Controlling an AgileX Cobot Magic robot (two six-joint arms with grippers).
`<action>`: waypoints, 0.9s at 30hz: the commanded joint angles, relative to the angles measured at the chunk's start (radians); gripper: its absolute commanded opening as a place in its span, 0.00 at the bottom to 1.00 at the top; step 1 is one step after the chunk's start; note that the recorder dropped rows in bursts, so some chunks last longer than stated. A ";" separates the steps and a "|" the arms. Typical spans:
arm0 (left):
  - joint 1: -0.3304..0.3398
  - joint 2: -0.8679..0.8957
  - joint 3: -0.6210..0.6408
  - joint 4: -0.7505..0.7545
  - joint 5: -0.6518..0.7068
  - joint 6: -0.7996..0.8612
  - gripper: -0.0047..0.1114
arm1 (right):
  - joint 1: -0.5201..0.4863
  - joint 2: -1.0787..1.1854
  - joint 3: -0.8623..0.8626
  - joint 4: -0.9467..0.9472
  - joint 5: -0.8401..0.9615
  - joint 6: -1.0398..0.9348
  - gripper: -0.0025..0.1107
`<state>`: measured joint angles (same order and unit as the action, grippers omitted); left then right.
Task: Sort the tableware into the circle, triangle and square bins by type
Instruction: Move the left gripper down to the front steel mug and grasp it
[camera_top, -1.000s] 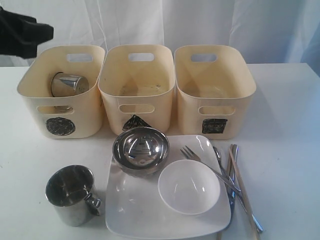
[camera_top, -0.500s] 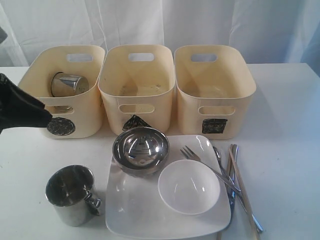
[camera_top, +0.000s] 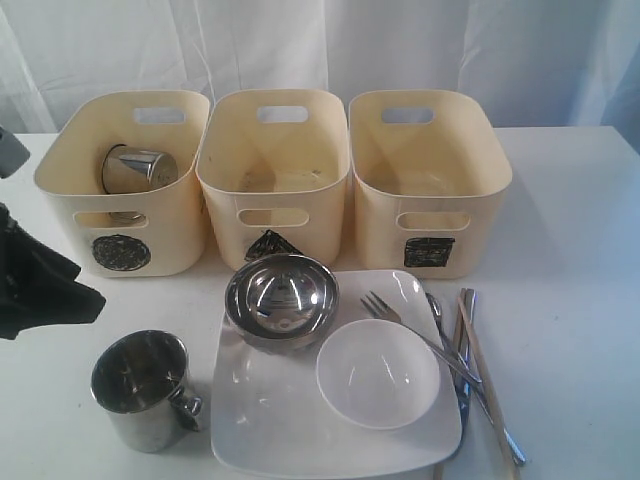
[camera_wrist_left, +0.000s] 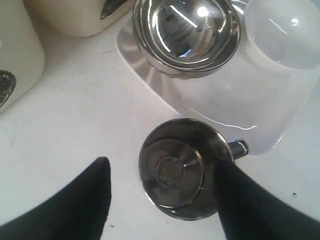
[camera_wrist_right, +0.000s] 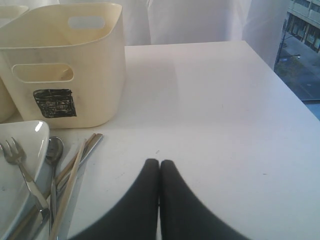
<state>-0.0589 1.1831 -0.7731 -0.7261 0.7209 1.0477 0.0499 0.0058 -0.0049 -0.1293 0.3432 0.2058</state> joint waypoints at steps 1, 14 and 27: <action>-0.003 -0.007 0.038 -0.012 -0.033 -0.004 0.59 | -0.001 -0.006 0.005 0.000 -0.008 -0.007 0.02; -0.003 0.008 0.149 -0.158 -0.125 0.100 0.59 | -0.001 -0.006 0.005 0.000 -0.008 -0.007 0.02; -0.003 0.168 0.155 -0.239 -0.153 0.123 0.59 | -0.001 -0.006 0.005 0.000 -0.008 -0.007 0.02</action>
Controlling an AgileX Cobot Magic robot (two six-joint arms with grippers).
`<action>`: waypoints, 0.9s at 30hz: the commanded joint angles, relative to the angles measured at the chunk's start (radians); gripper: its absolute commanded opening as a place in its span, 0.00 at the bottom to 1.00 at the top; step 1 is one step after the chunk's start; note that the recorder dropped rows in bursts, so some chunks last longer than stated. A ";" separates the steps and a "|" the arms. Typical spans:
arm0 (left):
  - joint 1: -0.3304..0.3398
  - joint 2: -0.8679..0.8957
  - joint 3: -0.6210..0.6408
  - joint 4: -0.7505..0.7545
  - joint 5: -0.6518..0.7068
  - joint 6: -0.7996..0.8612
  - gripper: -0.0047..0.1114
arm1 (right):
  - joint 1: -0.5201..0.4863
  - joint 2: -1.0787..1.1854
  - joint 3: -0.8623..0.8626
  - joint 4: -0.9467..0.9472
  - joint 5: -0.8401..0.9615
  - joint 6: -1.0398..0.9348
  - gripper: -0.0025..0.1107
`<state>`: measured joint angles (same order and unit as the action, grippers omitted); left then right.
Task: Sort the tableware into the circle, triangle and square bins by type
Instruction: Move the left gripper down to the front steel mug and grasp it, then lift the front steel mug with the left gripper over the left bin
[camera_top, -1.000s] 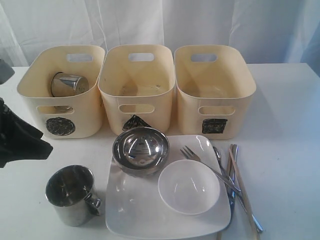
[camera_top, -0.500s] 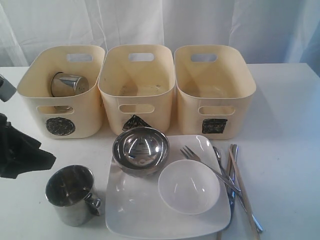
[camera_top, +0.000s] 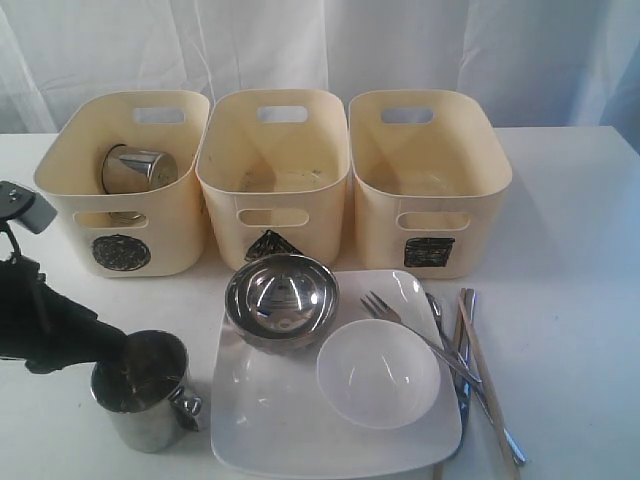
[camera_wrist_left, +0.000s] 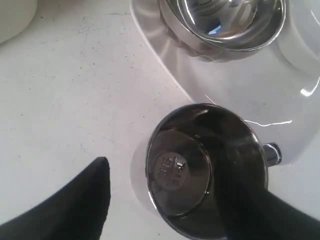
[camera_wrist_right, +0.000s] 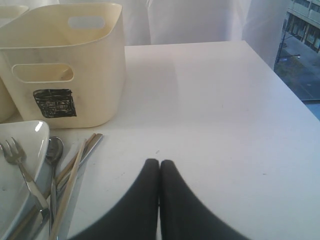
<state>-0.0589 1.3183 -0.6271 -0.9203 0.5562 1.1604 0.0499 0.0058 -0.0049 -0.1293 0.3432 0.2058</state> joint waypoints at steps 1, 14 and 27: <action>-0.003 0.046 0.009 -0.045 0.009 0.019 0.59 | -0.001 -0.006 0.005 0.000 -0.008 -0.007 0.02; -0.003 0.131 0.009 -0.047 -0.014 0.050 0.54 | -0.001 -0.006 0.005 0.000 -0.008 -0.007 0.02; -0.003 0.151 0.009 -0.051 -0.009 0.050 0.19 | -0.001 -0.006 0.005 0.000 -0.008 -0.007 0.02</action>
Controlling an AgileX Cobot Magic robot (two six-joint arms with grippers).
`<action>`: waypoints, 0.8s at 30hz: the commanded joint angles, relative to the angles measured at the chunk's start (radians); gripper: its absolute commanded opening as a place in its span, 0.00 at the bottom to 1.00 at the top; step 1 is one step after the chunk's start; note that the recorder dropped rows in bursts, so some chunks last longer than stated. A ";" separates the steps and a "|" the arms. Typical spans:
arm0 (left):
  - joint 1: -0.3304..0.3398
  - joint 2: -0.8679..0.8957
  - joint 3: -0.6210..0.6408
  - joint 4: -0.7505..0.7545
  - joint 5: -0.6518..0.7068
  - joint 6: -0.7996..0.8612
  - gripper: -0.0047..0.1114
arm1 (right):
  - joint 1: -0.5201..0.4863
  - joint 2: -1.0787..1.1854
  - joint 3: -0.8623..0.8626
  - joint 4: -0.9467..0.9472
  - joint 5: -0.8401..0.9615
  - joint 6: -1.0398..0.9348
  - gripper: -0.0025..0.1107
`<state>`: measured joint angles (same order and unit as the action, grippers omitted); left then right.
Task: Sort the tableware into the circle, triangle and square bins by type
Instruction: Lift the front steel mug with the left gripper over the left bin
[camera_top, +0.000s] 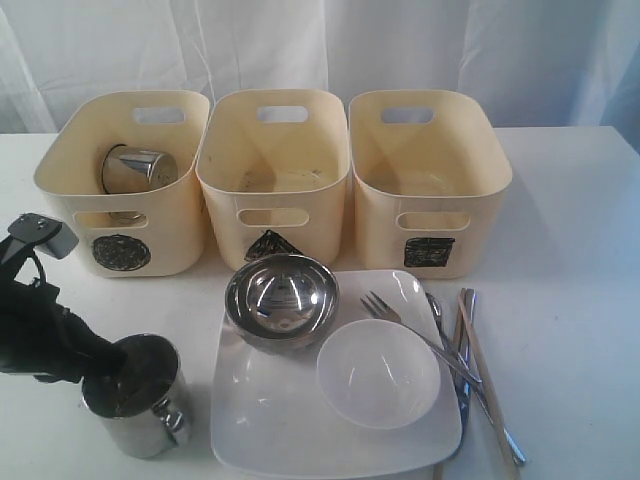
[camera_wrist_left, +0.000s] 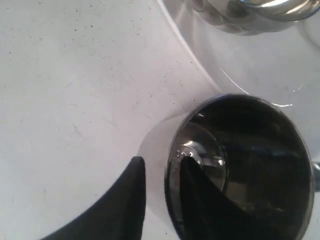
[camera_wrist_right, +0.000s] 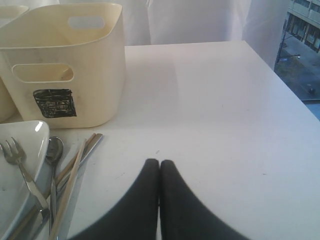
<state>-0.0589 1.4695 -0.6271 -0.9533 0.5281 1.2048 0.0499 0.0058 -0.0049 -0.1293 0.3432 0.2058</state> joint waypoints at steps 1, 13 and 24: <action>-0.003 0.000 0.009 -0.018 0.019 0.006 0.16 | -0.001 -0.006 0.005 0.000 -0.008 -0.007 0.02; -0.003 -0.044 0.009 -0.003 0.017 0.006 0.04 | -0.001 -0.006 0.005 0.000 -0.008 -0.007 0.02; -0.003 -0.221 0.009 -0.001 -0.039 0.006 0.04 | -0.001 -0.006 0.005 0.000 -0.008 -0.007 0.02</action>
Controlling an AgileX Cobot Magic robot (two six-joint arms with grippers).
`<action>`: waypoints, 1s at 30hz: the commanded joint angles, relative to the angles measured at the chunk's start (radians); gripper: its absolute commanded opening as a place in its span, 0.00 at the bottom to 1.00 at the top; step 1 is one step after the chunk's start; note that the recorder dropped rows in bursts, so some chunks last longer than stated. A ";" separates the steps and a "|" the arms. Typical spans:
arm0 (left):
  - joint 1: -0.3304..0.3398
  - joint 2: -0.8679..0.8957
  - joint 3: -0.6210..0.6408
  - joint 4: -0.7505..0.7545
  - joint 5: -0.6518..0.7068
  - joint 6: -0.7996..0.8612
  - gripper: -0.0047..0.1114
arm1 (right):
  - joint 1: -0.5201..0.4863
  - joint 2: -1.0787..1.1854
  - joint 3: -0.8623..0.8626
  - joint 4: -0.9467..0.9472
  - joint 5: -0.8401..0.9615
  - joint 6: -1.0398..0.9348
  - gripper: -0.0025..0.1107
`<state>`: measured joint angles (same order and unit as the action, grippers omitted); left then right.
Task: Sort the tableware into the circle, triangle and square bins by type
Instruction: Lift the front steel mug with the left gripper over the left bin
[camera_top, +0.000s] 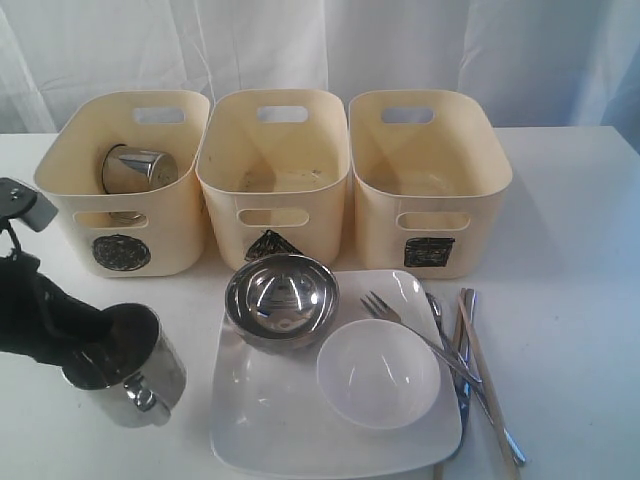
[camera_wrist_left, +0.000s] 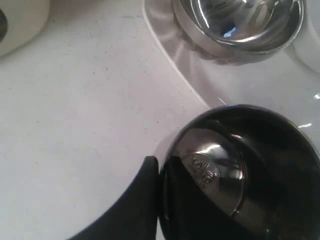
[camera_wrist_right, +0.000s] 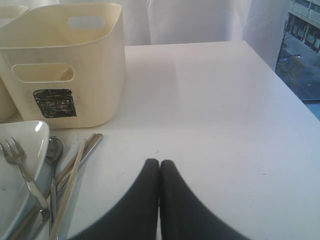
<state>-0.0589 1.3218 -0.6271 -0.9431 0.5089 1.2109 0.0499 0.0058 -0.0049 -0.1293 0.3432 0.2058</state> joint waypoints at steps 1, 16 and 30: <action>-0.003 -0.094 0.009 -0.013 -0.036 -0.001 0.04 | -0.001 -0.006 0.005 0.000 -0.008 -0.007 0.02; -0.003 -0.335 0.009 -0.059 -0.280 -0.003 0.04 | -0.001 -0.006 0.005 0.000 -0.008 -0.007 0.02; -0.003 -0.362 -0.076 -0.141 -0.538 -0.010 0.04 | -0.001 -0.006 0.005 0.000 -0.008 -0.007 0.02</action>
<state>-0.0589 0.9623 -0.6649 -1.0462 0.0185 1.2109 0.0499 0.0058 -0.0049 -0.1293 0.3432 0.2058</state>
